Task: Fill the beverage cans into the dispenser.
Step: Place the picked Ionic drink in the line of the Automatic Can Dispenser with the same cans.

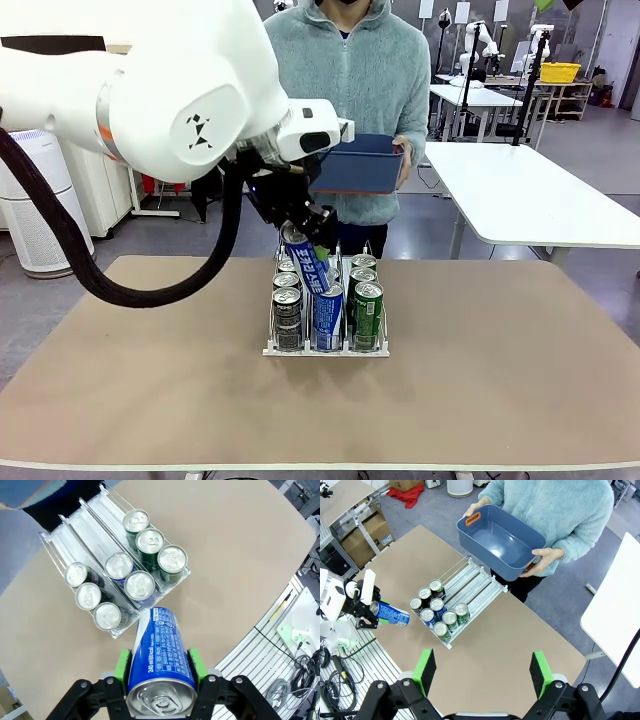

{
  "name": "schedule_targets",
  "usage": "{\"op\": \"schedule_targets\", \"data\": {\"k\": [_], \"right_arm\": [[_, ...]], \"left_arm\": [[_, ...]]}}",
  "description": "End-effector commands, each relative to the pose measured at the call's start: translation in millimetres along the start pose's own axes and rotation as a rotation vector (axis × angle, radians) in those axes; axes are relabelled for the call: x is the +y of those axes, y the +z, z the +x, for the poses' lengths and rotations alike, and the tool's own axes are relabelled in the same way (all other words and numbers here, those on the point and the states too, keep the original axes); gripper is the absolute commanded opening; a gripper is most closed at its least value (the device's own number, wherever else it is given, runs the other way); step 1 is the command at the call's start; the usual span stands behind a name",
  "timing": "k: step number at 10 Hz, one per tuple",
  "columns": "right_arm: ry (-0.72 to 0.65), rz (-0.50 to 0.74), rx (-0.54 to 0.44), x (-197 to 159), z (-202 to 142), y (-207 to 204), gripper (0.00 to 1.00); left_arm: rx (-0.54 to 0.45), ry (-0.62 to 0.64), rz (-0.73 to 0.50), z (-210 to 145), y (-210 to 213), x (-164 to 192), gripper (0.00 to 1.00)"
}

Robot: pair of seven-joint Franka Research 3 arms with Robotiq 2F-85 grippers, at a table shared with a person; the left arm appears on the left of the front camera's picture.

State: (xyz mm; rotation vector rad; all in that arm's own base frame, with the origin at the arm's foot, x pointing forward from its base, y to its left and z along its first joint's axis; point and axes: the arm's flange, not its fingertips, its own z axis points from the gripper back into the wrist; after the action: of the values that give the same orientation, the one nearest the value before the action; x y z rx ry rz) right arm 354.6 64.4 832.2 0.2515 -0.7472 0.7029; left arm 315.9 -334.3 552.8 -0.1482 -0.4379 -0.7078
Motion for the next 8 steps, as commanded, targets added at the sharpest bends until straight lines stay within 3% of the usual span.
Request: {"op": "schedule_targets", "data": {"k": [1, 2, 5, 8], "right_arm": [[0.001, -0.003, 0.001, 0.7, -1.1, -0.3, 1.0], [0.001, -0.003, 0.001, 0.7, -1.1, -0.3, 1.0], [0.001, -0.003, 0.001, 0.7, -1.1, -0.3, 1.0], [0.001, -0.003, 0.001, 0.7, -1.1, -0.3, 1.0]], "left_arm": [[-0.081, 0.024, -0.134, 1.5, -6.8, 8.0, 0.57], [0.0, 0.0, 0.0, 0.0, 0.0, 0.0, 0.57], [-0.006, 0.01, -0.038, 0.6, -9.9, 0.2, 0.57], [0.046, 0.053, 0.07, 12.8, -48.6, -11.5, 0.57]]}}
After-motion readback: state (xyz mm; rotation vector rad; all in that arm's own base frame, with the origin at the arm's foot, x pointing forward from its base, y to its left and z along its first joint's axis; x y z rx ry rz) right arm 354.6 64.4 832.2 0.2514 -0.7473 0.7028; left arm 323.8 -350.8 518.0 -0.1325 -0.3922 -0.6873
